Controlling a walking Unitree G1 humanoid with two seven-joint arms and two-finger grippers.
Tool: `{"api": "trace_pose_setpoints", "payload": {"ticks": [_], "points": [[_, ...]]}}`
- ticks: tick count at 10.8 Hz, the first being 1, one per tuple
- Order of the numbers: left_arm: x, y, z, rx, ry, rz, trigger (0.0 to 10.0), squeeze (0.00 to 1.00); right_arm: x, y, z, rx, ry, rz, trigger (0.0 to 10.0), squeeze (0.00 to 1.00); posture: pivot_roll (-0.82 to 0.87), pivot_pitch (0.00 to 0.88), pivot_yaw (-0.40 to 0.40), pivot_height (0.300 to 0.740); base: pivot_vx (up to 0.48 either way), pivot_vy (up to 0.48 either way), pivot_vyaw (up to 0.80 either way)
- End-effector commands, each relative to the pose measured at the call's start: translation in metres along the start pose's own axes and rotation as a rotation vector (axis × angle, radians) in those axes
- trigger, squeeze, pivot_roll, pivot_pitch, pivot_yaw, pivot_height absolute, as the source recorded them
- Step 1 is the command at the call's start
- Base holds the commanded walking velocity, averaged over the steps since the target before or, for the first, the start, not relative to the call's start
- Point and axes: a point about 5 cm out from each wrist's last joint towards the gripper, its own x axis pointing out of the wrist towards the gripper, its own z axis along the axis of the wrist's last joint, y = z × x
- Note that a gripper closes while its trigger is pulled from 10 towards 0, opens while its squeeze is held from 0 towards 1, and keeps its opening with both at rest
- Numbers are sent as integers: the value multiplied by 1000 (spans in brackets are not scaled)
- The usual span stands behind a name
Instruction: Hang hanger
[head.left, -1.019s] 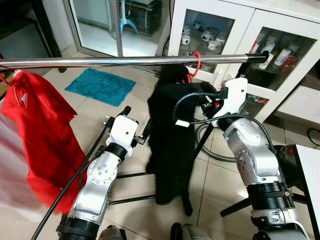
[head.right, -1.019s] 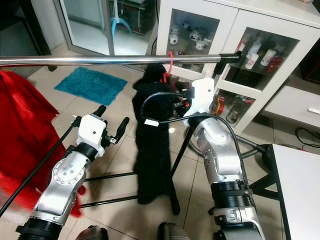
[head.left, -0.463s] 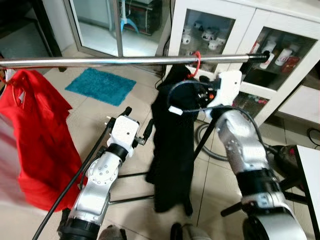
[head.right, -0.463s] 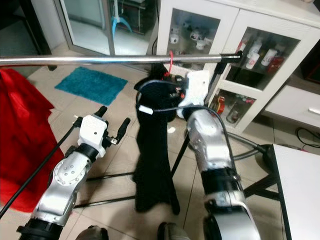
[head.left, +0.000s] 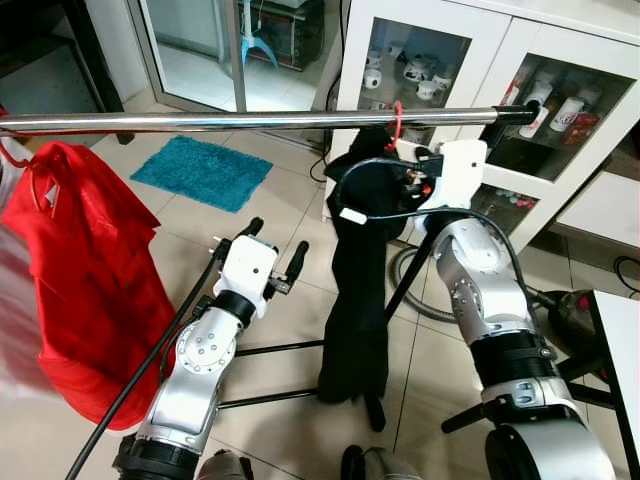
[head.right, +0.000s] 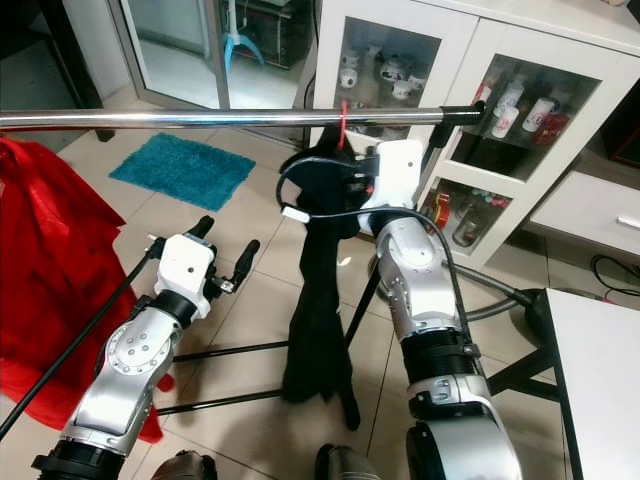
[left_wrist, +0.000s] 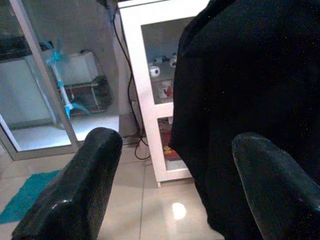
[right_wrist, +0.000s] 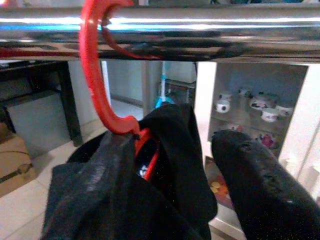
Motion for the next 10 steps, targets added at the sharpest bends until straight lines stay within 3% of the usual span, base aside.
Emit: {"api": "trace_pose_setpoints", "payload": {"ticks": [1, 5, 6, 7, 10], "points": [[0, -4, 1, 9, -1, -20, 10000, 0, 0, -6, 0, -6, -2, -28, 10000, 1000, -35, 99, -52, 740, 0, 0, 0], [0, -5, 1, 8, -1, -27, 10000, 0, 4, -3, -2, 20, 6, -64, 10000, 1000, -40, 102, -51, 740, 0, 0, 0], [0, -5, 1, 9, -1, -28, 10000, 0, 8, 2, 1, 45, -5, -59, 10000, 894, -31, 97, -51, 740, 0, 0, 0], [0, -5, 1, 11, -1, -28, 10000, 0, 11, 7, 7, 101, -30, -46, 10000, 0, -31, 97, -51, 740, 0, 0, 0], [-1, -4, 1, 16, 1, -27, 10000, 0, 15, 11, 10, 156, -33, -49, 10000, 0, -16, 88, -55, 740, 0, 0, 0]]}}
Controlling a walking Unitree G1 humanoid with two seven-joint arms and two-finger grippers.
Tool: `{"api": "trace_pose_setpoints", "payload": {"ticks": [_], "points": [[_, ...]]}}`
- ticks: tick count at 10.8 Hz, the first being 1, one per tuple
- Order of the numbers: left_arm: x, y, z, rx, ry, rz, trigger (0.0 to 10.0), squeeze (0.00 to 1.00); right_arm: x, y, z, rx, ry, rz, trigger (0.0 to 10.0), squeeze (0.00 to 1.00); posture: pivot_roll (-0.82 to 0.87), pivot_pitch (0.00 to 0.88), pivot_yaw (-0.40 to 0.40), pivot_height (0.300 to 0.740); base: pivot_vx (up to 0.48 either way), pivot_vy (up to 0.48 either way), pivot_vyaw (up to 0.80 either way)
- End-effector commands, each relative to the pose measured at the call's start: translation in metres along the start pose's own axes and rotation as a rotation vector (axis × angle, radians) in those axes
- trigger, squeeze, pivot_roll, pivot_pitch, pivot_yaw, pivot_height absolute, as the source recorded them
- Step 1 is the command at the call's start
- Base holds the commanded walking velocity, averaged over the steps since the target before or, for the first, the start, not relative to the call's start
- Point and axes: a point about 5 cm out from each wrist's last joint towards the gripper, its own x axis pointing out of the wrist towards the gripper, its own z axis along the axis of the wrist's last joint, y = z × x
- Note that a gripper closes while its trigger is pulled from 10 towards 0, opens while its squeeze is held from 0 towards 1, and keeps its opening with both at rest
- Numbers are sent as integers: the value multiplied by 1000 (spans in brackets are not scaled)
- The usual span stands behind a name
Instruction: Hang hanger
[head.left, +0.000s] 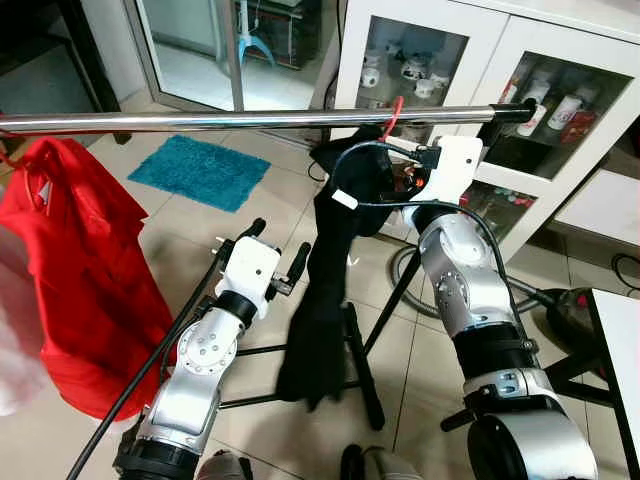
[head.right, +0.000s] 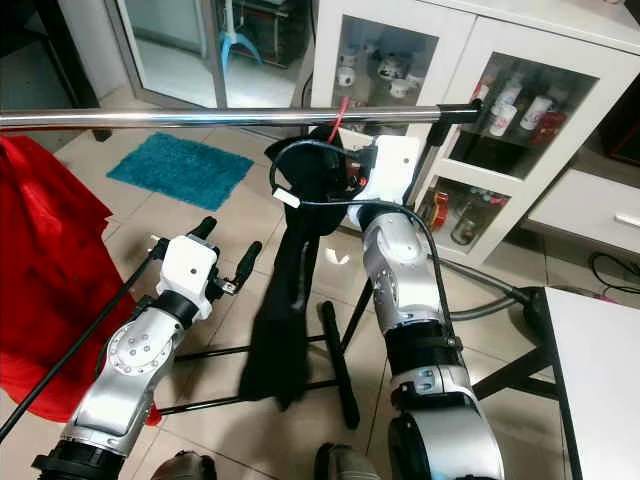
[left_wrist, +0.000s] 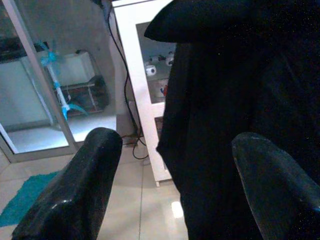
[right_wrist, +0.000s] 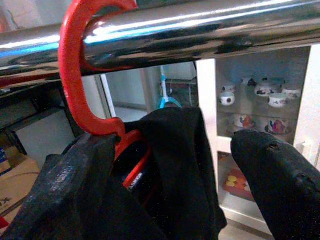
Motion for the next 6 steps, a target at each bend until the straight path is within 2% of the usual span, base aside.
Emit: {"api": "trace_pose_setpoints", "payload": {"ticks": [1, 2, 3, 5, 6], "points": [[-1, -3, 1, 4, -1, -17, 10000, 0, 5, -2, 8, 4, -17, -22, 10000, 0, -16, 88, -55, 740, 0, 0, 0], [-2, -3, 1, 4, -1, -18, 10000, 0, 5, -2, 8, -4, -9, -28, 10000, 0, -16, 88, -55, 740, 0, 0, 0], [-2, -2, 1, 5, 0, -16, 10000, 0, 2, -12, 7, -74, 23, -67, 10000, 0, -16, 88, -55, 740, 0, 0, 0], [-2, -3, 1, 2, 0, -15, 10000, 0, -9, -46, 1, -309, 72, -199, 10000, 0, -22, 90, -58, 740, 0, 0, 0], [-2, -3, 1, 1, 0, -15, 10000, 0, -11, -48, 7, -327, 51, -209, 10000, 0, -29, 91, -56, 740, 0, 0, 0]]}}
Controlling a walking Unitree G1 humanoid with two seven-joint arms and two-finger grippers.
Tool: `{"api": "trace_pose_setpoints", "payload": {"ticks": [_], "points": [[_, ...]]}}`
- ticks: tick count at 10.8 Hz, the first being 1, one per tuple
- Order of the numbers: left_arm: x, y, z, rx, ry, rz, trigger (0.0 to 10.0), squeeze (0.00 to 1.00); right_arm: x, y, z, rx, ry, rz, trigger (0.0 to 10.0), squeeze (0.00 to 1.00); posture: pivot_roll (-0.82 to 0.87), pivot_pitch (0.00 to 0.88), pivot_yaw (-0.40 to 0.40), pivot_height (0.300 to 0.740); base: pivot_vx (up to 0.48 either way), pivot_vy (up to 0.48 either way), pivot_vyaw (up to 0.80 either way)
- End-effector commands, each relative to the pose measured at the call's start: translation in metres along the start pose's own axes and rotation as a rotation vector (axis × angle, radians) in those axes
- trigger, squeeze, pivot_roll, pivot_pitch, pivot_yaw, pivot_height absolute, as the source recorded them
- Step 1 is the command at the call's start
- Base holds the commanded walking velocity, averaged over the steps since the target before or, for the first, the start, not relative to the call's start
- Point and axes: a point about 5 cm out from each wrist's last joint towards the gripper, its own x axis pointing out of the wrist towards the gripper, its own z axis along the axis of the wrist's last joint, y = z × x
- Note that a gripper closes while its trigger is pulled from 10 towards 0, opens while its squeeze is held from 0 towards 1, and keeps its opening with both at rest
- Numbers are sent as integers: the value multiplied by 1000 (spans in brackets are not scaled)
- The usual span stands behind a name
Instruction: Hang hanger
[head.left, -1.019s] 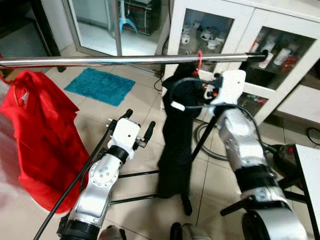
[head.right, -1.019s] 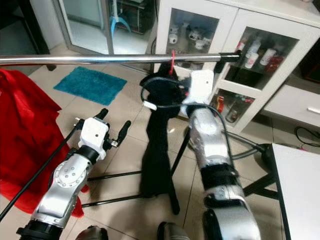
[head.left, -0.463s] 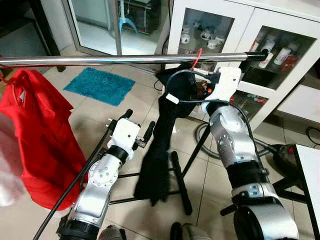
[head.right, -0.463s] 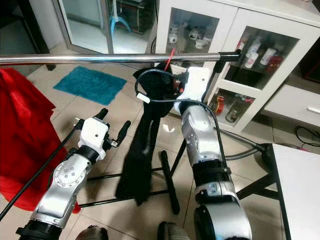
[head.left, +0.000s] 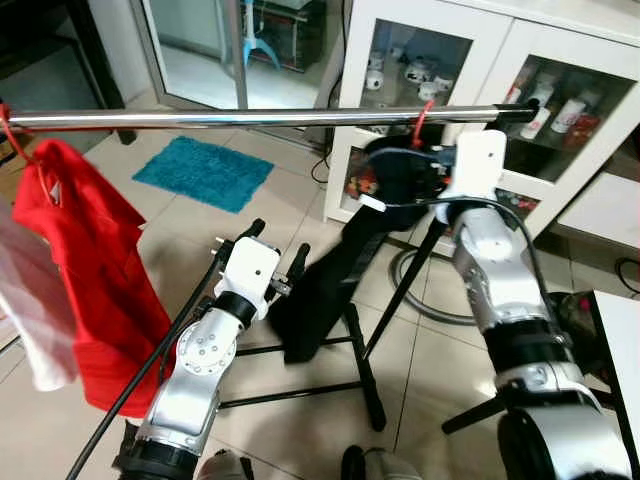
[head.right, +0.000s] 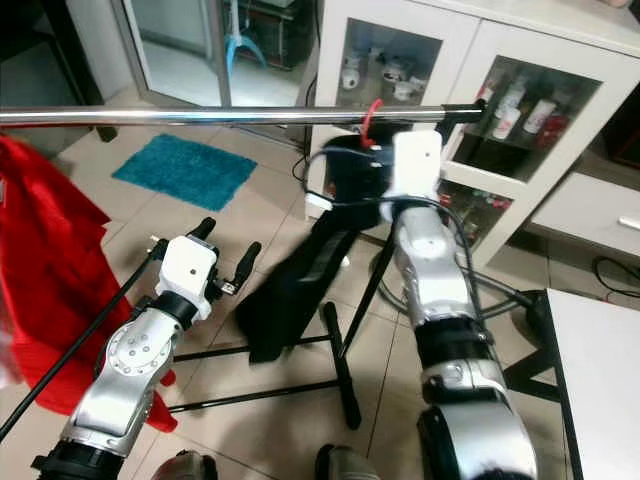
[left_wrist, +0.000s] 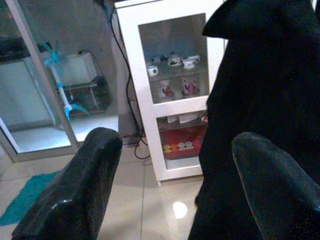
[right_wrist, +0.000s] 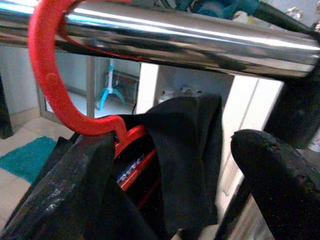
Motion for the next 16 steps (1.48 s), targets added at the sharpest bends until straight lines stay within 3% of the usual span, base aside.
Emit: {"api": "trace_pose_setpoints", "payload": {"ticks": [1, 6, 8, 9, 10, 11, 12, 13, 14, 16], "points": [[0, -3, 1, -1, -3, -16, 10000, 0, -3, -4, 7, -11, -20, -19, 10000, 0, -34, 92, -55, 740, 0, 0, 0], [0, -4, 2, -4, -3, -16, 10000, 0, -5, 13, 27, 76, -42, 16, 10000, 0, -28, 95, -58, 740, 0, 0, 0], [-1, -3, 1, -4, -1, -11, 10000, 0, -5, 4, 29, 21, 1, 69, 10000, 0, -26, 94, -60, 740, 0, 0, 0], [-1, -3, 1, -6, 0, -13, 10000, 0, -6, -3, 21, 51, 43, 81, 10000, 0, -28, 94, -59, 740, 0, 0, 0], [0, -4, 1, -8, -1, -18, 10000, 0, -5, -3, 24, 235, 41, 126, 10000, 0, -34, 94, -56, 740, 0, 0, 0], [1, -5, 1, -10, -2, -24, 10000, 0, -7, -3, 22, 351, 59, 143, 10000, 0, -37, 92, -54, 740, 0, 0, 0], [1, -5, 1, -10, -2, -27, 10000, 0, -9, 1, 23, 409, 60, 206, 10000, 0, -37, 91, -51, 740, 0, 0, 0], [1, -5, 1, -11, -1, -30, 10000, 0, -12, 1, 21, 394, 72, 249, 10000, 0, -39, 88, -48, 740, 0, 0, 0], [1, -6, 1, -11, 0, -37, 10000, 0, -13, -3, 18, 394, 83, 274, 10000, 0, -38, 86, -47, 740, 0, 0, 0], [2, -4, 1, -6, -1, -42, 10000, 0, -10, -18, 27, 481, 33, 270, 10000, 0, -37, 77, -41, 740, 0, 0, 0]]}}
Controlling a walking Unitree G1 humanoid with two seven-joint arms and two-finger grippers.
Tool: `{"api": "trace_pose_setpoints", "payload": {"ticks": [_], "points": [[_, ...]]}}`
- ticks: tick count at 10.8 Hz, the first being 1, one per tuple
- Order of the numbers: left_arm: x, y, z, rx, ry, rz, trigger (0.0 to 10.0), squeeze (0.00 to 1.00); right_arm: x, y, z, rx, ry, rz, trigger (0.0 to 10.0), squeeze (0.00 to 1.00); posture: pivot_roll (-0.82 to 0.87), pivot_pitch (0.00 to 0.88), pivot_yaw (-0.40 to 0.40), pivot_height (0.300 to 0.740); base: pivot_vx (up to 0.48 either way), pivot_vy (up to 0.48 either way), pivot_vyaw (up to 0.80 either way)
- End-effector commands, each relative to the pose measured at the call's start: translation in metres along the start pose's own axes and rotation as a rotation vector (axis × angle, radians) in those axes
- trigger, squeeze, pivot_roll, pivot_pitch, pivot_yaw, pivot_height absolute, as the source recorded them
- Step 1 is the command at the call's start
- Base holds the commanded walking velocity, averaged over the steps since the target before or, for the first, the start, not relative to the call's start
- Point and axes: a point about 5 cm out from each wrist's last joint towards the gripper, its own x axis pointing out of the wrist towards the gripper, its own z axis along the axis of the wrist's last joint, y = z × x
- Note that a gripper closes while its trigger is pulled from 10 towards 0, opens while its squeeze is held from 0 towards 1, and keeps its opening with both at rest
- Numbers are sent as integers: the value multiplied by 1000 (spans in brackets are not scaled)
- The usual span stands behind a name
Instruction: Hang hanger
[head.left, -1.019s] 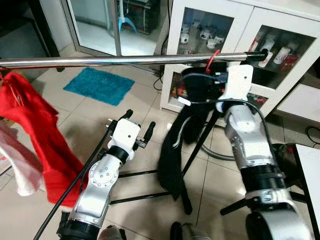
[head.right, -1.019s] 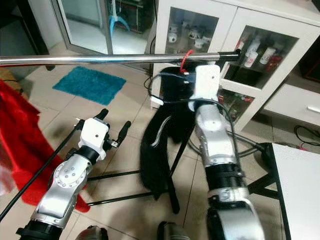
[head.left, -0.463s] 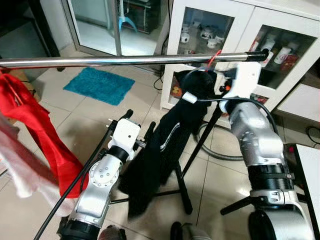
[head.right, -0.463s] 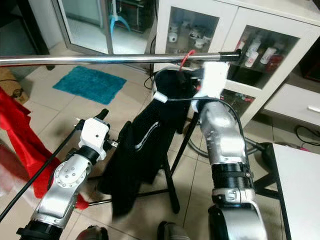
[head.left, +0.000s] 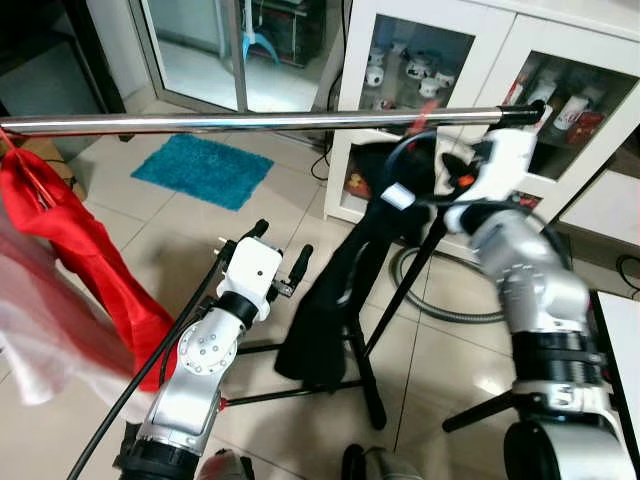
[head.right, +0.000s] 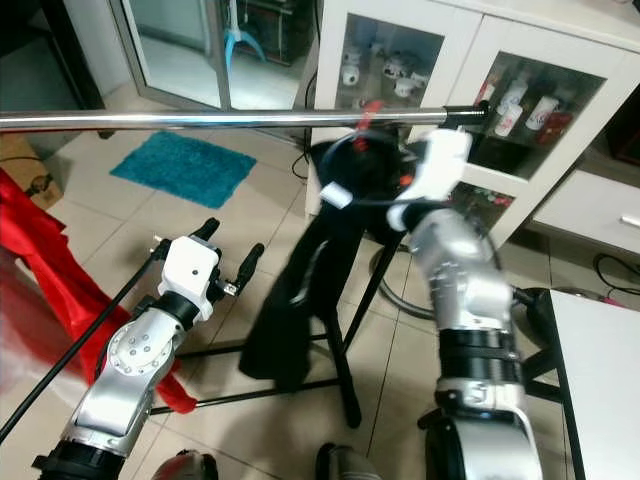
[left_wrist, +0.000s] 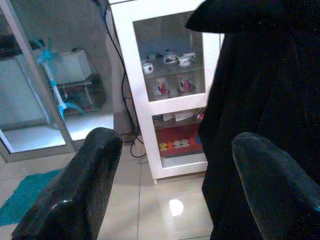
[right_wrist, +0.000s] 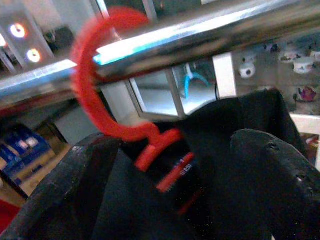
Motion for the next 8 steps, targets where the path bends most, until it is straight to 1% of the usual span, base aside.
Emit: {"api": "trace_pose_setpoints", "payload": {"ticks": [1, 2, 3, 4, 6, 7, 8], "points": [[2, -2, 1, -2, -1, -22, 10000, 0, 0, 2, 22, -25, -92, 36, 10000, 0, -37, 72, -37, 740, 0, 0, 0], [2, -2, 1, 1, -3, -27, 10000, 0, -2, 2, 33, -211, -146, 24, 10000, 0, -38, 72, -36, 740, 0, 0, 0], [2, -3, 1, 2, -2, -32, 10000, 0, -2, 0, 37, -406, -164, -17, 10000, 0, -42, 72, -33, 740, 0, 0, 0], [2, -3, 0, 3, -1, -34, 10000, 0, -2, -3, 37, -450, -159, -49, 10000, 0, -42, 71, -32, 740, 0, 0, 0], [3, -4, 1, 3, -3, -39, 10000, 0, -2, -1, 29, -458, -118, -49, 10000, 0, -45, 69, -29, 740, 0, 0, 0], [3, -4, 1, 2, -5, -42, 10000, 0, 0, -1, 18, -482, -75, -69, 10000, 0, -47, 74, -29, 740, 0, 0, 0], [3, -5, 1, 1, -4, -42, 10000, 0, 0, 0, 14, -491, -66, -73, 10000, 0, -47, 74, -29, 740, 0, 0, 0]]}}
